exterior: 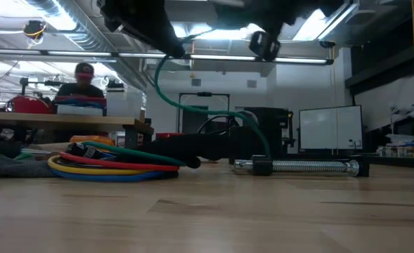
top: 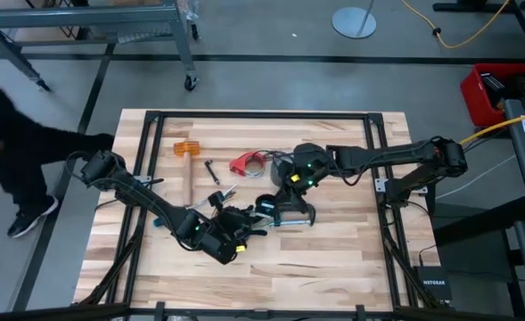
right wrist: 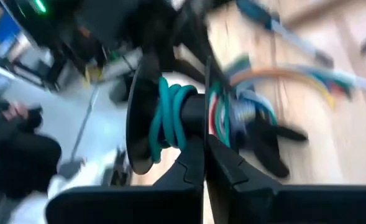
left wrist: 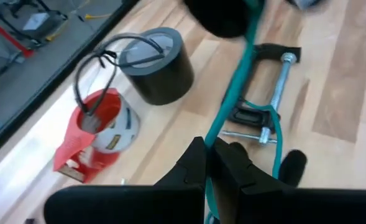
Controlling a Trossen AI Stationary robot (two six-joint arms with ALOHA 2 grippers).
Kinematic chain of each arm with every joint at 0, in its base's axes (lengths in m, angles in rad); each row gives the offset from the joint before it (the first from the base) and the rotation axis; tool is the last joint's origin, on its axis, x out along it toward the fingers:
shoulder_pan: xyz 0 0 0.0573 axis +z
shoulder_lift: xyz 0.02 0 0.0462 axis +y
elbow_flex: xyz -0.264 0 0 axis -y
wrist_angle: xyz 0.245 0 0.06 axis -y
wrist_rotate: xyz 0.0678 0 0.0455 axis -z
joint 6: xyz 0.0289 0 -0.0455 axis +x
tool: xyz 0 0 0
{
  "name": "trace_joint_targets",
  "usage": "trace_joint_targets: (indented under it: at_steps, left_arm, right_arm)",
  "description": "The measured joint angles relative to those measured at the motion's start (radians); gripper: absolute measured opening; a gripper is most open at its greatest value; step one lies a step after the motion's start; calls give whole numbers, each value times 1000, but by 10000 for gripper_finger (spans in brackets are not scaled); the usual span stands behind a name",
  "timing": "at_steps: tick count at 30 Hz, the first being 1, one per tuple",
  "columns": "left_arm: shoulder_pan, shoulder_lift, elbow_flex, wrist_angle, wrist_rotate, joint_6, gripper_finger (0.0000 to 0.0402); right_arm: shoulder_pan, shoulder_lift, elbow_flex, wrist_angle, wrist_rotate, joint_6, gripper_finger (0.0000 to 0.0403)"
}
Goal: Coil cords
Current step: Coil the blue wire onto the spool
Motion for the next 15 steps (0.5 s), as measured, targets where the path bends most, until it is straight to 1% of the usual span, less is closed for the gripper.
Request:
trace_joint_targets:
  at_steps: [6,11,15]
  left_arm:
    - [11,0,0,8,-20,-2,0]
    - [47,0,0,20,-22,25,0]
    - [86,1,0,39,-22,47,0]
  right_arm:
    - [0,0,2,-197,3,-92,2]
    - [1,0,3,-240,31,-135,2]
    - [1,0,3,-269,77,-196,2]
